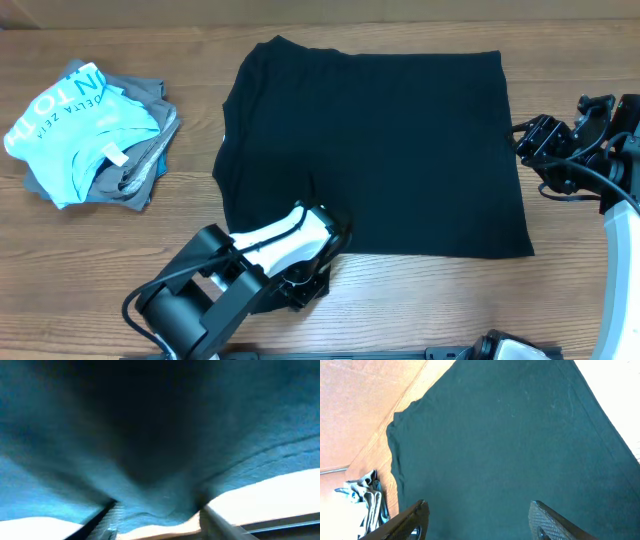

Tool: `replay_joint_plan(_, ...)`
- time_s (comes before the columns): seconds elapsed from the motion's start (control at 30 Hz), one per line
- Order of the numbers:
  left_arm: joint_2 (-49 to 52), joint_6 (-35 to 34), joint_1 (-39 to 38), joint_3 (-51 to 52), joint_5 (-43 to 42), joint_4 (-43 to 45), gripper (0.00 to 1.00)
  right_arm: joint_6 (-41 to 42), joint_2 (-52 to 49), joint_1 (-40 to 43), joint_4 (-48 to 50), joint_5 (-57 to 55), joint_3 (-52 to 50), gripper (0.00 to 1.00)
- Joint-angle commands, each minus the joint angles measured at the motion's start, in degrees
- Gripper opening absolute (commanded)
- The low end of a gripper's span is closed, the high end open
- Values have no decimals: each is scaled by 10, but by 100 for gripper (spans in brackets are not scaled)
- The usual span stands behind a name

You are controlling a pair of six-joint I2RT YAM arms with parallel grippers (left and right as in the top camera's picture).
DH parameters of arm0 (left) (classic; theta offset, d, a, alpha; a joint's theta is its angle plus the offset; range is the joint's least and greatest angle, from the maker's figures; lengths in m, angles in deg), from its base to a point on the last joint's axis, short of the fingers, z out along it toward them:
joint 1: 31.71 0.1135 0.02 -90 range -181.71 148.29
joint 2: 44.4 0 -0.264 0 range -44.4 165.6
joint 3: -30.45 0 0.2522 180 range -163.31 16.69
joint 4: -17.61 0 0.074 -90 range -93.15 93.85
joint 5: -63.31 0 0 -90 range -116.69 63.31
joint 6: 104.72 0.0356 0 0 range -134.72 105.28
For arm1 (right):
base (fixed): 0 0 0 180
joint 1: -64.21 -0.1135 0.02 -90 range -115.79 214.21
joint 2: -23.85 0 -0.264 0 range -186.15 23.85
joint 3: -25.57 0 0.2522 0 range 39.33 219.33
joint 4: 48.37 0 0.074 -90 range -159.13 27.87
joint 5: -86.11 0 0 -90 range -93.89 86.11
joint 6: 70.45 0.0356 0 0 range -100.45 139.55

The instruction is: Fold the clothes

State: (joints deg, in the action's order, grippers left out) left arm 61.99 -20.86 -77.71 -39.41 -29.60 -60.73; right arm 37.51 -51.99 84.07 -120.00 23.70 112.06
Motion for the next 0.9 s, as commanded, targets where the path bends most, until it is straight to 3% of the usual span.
replay_joint_plan(0.0,11,14,-1,19,-29,33,23,-4,1,2,2,-6,1,68)
replay_joint_plan(0.07,11,12,-1,19,-29,31,10,-4,1,2,2,-6,1,68)
replay_joint_plan(0.13,11,8,-1,17,-30,21,4,-4,1,2,1,-13,1,68)
replay_joint_plan(0.43,10,8,18,-45,-25,-73,4,36,-27,5,-48,-95,1,71)
replay_joint_plan(0.57,10,10,43,-80,-18,-103,4,46,-68,34,-84,-128,-1,69)
replay_joint_plan(0.63,10,10,54,-94,-10,-116,4,45,-95,55,-104,-128,-6,63)
replay_joint_plan(0.87,10,10,79,-130,28,-147,4,23,-169,116,-122,-128,-60,62)
